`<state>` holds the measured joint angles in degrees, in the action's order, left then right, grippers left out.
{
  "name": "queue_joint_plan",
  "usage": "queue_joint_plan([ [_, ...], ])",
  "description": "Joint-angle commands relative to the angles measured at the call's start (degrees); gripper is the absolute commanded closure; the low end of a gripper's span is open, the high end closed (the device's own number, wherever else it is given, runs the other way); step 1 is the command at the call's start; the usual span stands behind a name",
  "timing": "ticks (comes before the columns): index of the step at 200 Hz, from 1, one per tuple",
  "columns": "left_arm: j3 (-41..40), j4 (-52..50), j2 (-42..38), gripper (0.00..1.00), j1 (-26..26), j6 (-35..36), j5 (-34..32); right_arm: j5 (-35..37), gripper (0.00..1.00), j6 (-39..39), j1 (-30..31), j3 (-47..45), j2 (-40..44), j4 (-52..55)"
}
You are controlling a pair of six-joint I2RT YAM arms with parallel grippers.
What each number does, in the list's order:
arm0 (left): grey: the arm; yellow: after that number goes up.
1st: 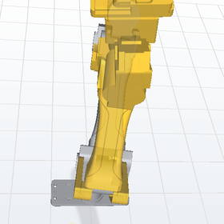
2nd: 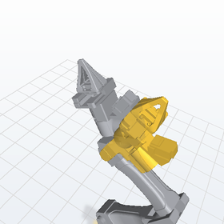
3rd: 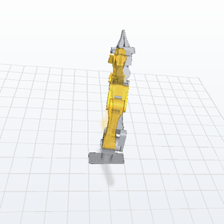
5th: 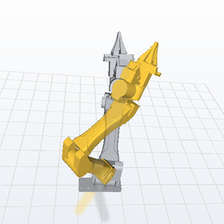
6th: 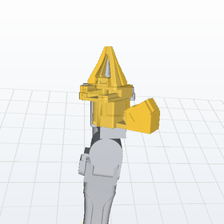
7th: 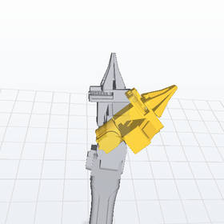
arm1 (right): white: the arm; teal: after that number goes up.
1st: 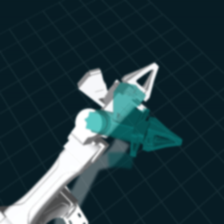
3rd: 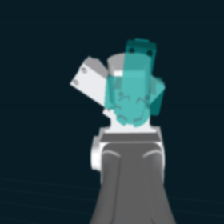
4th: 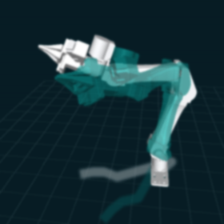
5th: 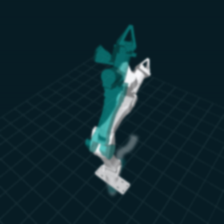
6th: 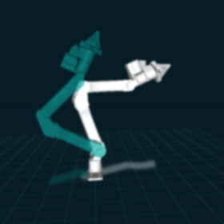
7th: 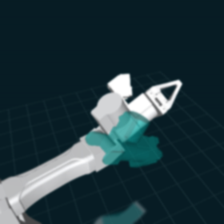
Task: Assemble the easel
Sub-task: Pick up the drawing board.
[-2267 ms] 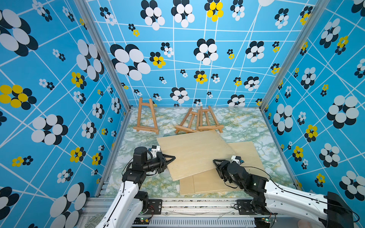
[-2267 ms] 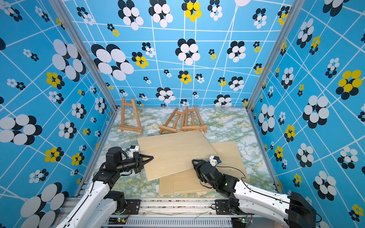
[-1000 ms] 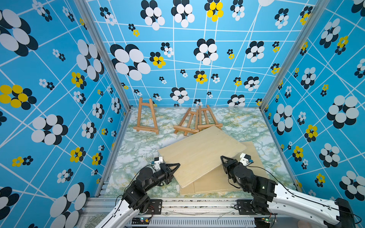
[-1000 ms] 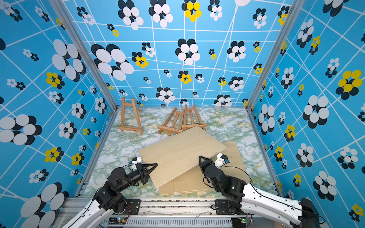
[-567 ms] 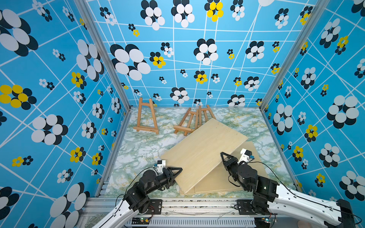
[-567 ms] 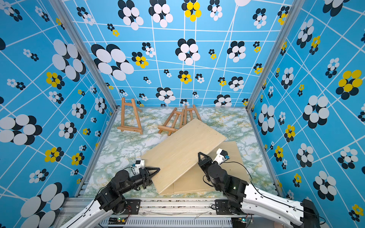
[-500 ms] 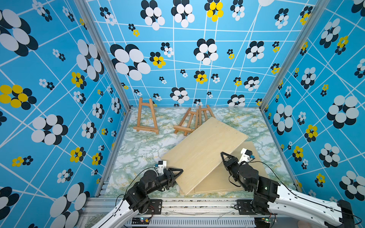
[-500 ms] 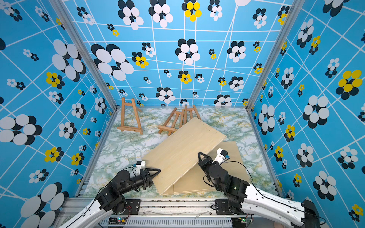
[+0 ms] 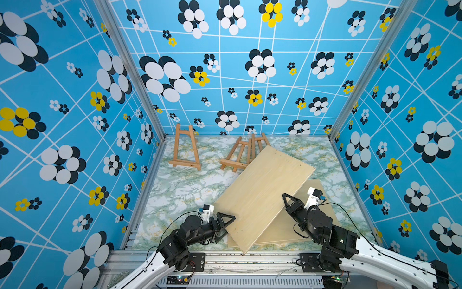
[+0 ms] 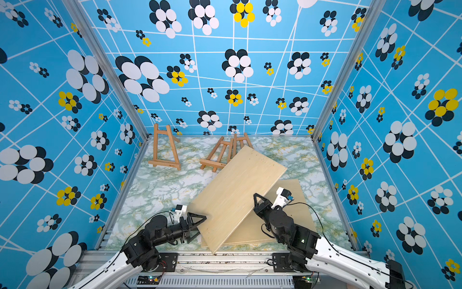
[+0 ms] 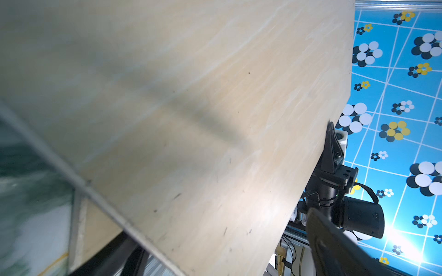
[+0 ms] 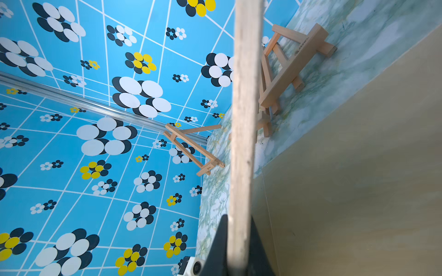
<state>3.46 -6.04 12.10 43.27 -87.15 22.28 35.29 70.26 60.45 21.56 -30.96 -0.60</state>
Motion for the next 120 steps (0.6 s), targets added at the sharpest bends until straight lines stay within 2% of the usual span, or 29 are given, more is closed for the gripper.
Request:
queue_joint_plan([
  [1, 0.67, -28.47, -5.51, 0.01, 0.20, 2.70, -0.54, -3.80, 1.00, -13.00, -1.10, 6.34, -1.77, 2.14],
  [30, 6.08, -42.56, -8.48, 0.01, 0.15, 5.25, -4.94, -4.55, 1.00, -19.32, -1.90, 10.33, -4.70, 5.16],
  [58, 7.78, -46.49, -8.49, 0.01, 0.21, 6.24, -6.55, -5.69, 1.00, -25.30, -3.48, 13.07, -5.68, 6.89],
  [92, 9.80, -39.13, -4.56, 0.01, -1.24, 8.57, -10.40, -9.79, 1.00, -34.44, -4.80, 16.81, -7.76, 8.62],
  [120, 13.46, -26.57, 2.48, 0.01, -4.80, 18.66, -11.91, -15.08, 1.00, -43.40, -5.25, 19.31, -9.90, 8.90],
])
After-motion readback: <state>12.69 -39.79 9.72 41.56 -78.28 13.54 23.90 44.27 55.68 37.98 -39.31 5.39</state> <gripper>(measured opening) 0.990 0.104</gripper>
